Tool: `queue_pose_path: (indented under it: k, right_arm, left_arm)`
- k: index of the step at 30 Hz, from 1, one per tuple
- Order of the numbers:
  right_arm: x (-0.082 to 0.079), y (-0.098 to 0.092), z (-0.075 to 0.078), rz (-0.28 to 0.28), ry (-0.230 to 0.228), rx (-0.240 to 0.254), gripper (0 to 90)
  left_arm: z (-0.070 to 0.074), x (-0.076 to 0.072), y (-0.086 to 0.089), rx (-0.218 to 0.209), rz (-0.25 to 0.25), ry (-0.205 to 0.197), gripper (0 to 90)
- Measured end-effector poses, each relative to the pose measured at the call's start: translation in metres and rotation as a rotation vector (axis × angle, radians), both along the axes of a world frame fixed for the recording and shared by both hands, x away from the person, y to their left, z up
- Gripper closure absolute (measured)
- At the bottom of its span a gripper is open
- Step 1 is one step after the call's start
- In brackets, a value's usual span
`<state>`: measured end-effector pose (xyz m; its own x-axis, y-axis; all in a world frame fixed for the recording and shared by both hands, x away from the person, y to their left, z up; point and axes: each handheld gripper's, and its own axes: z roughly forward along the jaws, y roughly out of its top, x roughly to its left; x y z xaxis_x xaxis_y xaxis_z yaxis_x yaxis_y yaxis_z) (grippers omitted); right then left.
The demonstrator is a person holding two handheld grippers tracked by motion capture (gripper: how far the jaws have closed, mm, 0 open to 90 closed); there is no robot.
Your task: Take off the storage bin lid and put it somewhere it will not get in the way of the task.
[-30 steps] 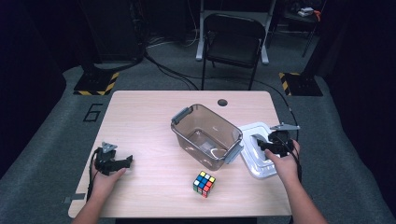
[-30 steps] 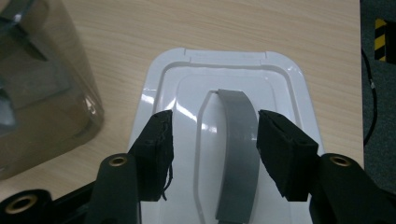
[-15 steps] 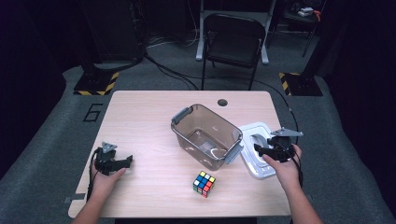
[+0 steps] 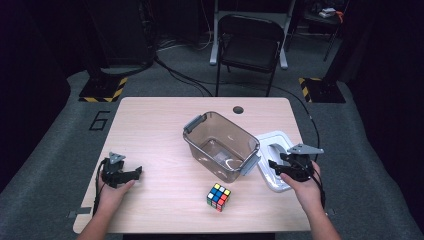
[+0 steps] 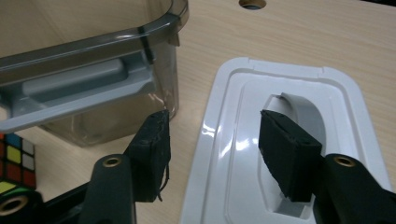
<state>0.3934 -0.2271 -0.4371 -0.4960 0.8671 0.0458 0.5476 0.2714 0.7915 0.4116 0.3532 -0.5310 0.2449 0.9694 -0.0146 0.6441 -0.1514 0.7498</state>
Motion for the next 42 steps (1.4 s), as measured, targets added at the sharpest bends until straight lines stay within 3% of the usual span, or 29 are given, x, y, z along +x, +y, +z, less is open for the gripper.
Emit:
queue_pose_path:
  k: [13,22,30,42]
  right_arm:
    - [-0.018,0.007,-0.007,0.063,-0.006,0.034,46.4]
    - [-0.029,0.019,-0.007,0.09,-0.014,0.015,47.0]
    - [-0.044,0.036,-0.012,0.159,0.009,-0.001,44.4]
    - [-0.051,0.053,-0.021,0.229,0.048,-0.016,40.1]
  left_arm:
    - [0.0,0.0,0.0,0.0,0.0,0.0,14.1]
    - [0.0,0.0,0.0,0.0,0.0,0.0,14.1]
    - [0.0,0.0,0.0,0.0,0.0,0.0,14.1]
    - [0.0,0.0,0.0,0.0,0.0,0.0,14.1]
